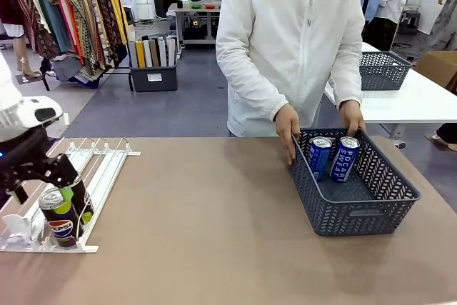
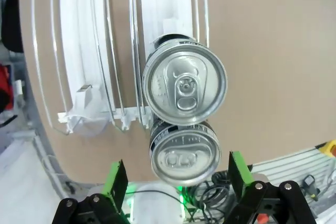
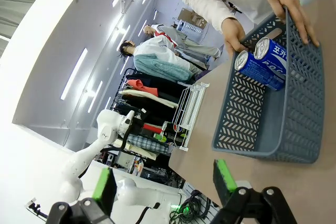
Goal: Retrieve and store the cans from the dispenser.
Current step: Pick up one can from the Automatic Can Dispenser and place it in the middle of the table.
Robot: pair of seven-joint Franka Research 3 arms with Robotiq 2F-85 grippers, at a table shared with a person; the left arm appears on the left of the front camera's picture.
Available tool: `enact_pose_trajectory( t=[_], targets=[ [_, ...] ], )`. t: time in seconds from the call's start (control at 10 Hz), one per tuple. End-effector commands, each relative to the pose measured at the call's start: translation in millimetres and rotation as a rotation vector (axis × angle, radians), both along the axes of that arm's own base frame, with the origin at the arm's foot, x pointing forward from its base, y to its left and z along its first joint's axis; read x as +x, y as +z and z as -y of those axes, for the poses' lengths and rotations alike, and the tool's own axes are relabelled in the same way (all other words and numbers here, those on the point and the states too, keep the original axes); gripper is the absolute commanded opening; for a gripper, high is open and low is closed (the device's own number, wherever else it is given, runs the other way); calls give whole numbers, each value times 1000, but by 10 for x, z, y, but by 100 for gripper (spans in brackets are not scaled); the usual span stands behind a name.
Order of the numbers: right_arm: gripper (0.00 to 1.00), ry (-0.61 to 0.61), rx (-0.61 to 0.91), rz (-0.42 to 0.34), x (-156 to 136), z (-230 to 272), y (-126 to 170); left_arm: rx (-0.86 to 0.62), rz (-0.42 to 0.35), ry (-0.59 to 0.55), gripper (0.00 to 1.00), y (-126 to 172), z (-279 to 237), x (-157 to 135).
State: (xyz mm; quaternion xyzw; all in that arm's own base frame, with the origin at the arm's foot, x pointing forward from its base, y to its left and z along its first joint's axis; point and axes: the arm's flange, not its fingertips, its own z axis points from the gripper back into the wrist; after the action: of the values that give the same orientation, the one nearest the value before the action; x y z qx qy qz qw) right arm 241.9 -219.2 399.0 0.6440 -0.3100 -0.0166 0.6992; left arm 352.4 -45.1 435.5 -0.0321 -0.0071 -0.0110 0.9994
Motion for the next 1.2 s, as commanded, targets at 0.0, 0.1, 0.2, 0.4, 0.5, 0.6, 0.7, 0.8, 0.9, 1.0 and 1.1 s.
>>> enact_pose_trajectory(
  t=[0.0,0.1,0.2,0.4,0.5,0.6,0.7,0.8,0.9,1.0,1.1],
  targets=[
    [100,10,1,-2,-5,4,42,30,-20,28,100,-176,110,62],
    [100,10,1,-2,-5,4,42,48,-10,47,100,-232,139,100],
    [100,10,1,-2,-5,4,42,62,0,65,100,-279,169,124],
    [100,10,1,-2,-5,4,42,64,-13,51,100,-308,217,154],
    [100,10,1,-2,-5,4,42,70,-19,47,100,-308,216,156],
    [100,10,1,-2,-5,4,42,79,-23,48,100,-309,205,139],
    [100,10,1,-2,-5,4,42,76,-21,53,100,-312,201,141],
    [100,10,1,-2,-5,4,42,71,-20,59,100,-300,194,135],
    [100,10,1,-2,-5,4,42,75,-22,59,100,-301,190,138],
    [100,10,1,-2,-5,4,42,69,-11,72,87,-315,199,151],
    [100,10,1,-2,-5,4,42,70,-13,66,30,-327,198,150]
  ],
)
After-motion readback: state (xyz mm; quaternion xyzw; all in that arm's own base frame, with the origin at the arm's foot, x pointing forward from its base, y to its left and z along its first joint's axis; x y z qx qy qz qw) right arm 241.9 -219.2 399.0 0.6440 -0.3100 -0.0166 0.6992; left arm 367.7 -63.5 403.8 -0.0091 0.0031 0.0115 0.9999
